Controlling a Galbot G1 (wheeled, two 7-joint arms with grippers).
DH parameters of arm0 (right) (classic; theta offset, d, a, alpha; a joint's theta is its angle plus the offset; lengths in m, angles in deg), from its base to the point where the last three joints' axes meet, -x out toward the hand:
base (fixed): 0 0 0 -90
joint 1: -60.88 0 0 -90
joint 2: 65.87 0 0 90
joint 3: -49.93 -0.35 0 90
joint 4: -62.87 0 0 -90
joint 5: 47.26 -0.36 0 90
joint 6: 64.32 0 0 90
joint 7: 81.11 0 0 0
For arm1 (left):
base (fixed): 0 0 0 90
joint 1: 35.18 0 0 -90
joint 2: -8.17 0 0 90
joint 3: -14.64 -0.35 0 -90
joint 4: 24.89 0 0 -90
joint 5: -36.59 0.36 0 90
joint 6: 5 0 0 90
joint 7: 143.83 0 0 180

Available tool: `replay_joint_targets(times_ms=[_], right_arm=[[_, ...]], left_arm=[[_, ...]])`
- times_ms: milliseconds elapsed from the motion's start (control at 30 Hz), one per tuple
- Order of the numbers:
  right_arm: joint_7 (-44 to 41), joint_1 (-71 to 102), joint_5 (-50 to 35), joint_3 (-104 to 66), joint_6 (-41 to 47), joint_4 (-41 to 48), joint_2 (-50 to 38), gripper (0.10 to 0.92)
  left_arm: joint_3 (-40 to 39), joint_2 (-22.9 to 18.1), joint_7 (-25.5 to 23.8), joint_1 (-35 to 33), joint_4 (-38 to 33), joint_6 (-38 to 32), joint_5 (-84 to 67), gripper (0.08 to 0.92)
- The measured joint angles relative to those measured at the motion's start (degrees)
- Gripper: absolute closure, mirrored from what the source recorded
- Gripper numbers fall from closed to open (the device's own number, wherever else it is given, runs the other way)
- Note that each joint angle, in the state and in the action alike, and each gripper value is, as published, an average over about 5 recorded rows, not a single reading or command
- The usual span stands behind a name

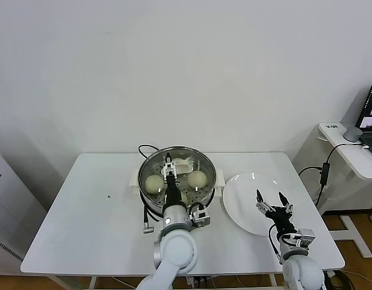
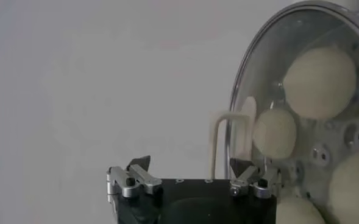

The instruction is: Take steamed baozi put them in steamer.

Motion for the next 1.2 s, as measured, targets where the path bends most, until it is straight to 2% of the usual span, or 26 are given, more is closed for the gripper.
replay_joint_targets(times_ms=[400, 633, 967, 1067, 1200], right_arm=[[-0.21, 0.56, -0.03, 0.38, 0.24, -0.86, 0.20, 0.203], [-0.79, 1.37, -0.12, 1.08, 0.81, -2.34, 0.39, 0.203], [-1.41, 3.27, 0.54, 2.18, 1.26, -5.03, -0.31, 0.203], [-1.61, 4.15, 0.99, 2.21, 1.88, -6.13, -0.03, 0.203], [-1.83, 5.73, 1.56, 2.13, 2.65, -7.86, 0.43, 0.203]], left_arm=[[2.02, 2.91, 0.22, -4.63, -7.24, 0.00, -0.35, 0.177], [7.28, 4.23, 2.59, -6.68, -11.84, 0.00, -6.55, 0.177], [24.02, 5.50, 6.66, -10.87, -16.60, -0.99, -36.26, 0.177], [28.96, 5.41, 8.41, -12.73, -16.94, -4.51, -47.18, 0.177], [33.43, 4.91, 10.53, -15.77, -16.99, -12.70, -59.94, 0.177]])
